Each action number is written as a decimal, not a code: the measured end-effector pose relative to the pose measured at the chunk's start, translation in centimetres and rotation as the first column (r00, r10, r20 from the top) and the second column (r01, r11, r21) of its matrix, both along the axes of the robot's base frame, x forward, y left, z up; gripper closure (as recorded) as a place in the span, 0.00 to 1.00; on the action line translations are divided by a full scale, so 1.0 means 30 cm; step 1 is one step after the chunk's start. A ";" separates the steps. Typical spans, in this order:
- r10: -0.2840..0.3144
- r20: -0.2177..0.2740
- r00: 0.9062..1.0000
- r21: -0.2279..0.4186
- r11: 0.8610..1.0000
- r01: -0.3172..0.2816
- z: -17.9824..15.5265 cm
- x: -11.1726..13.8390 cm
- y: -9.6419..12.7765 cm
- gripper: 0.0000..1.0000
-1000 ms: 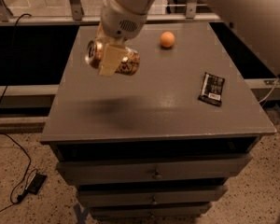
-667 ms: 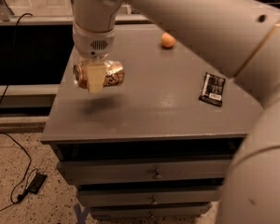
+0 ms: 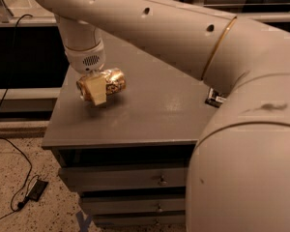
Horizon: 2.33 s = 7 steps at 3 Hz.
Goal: Knock orange can over
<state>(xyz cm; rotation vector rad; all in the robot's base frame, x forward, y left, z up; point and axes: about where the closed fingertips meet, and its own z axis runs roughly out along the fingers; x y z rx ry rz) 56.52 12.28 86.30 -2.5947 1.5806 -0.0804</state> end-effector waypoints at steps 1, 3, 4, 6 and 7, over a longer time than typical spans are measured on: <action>0.001 0.005 1.000 0.005 1.000 -0.001 -0.002 0.004 0.006 0.36; 0.003 0.013 1.000 0.015 1.000 -0.003 -0.005 0.010 0.017 0.00; 0.003 0.013 1.000 0.015 1.000 -0.003 -0.005 0.010 0.017 0.00; 0.004 0.032 0.999 0.142 0.990 -0.008 0.081 -0.008 -0.087 0.00; -0.062 0.060 0.996 0.174 0.983 0.051 0.160 -0.023 -0.220 0.00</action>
Offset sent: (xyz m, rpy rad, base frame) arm 0.0010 0.0018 -0.0005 0.0046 -0.0046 0.0014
